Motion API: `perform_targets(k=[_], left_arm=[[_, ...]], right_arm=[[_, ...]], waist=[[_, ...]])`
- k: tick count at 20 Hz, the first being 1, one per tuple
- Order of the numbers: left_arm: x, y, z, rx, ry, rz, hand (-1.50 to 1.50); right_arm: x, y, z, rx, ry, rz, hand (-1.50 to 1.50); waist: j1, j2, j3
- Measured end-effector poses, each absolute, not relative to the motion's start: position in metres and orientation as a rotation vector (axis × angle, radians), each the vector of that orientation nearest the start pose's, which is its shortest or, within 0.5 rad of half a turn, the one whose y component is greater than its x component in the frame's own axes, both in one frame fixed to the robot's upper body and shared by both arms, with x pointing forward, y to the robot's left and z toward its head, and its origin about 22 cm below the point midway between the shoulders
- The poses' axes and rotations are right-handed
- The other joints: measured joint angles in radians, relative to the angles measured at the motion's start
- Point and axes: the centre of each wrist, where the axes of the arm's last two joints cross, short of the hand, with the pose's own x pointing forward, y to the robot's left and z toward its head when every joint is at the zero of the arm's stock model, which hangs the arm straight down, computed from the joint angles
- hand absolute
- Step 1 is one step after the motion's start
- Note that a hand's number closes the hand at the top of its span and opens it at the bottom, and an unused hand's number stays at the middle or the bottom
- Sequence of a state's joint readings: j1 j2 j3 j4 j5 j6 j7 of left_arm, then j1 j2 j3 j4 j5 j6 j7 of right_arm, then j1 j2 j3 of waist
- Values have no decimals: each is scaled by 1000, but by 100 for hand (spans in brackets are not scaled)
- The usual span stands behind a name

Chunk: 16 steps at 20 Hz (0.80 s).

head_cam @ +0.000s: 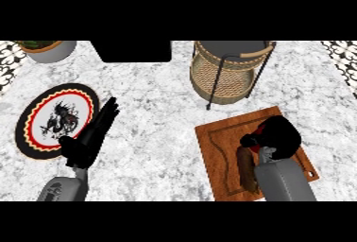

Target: Pick the can from the cutting board and place it in the tiered basket

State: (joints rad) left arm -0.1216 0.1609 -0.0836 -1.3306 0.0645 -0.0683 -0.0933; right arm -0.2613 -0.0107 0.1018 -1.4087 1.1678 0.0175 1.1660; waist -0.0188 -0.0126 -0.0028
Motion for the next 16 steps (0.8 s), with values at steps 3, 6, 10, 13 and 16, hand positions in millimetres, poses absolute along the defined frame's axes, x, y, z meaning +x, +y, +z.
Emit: perform_targets(k=[3,6,10,13,16], left_arm=[[268,248,-22,-40,-1517,-198,0],[263,247,-26,-39,-1509,-192,0],[258,248,-31,-35,-1501,-188,0],[256,244,-32,-39,-1502,-196,0],[259,246,-30,-48,-1509,-207,0]], right_arm=[[272,-182,17,-1216,-512,358,150],[249,-181,22,-1273,-546,310,150],[230,-172,59,-1316,-734,197,150],[218,-162,89,-1376,-883,119,150],[207,-152,116,-1438,-1000,67,150]], waist=[[-19,-12,-5],[-27,-14,-4],[-31,-14,-2],[-21,-10,-1],[-10,-4,-1]])
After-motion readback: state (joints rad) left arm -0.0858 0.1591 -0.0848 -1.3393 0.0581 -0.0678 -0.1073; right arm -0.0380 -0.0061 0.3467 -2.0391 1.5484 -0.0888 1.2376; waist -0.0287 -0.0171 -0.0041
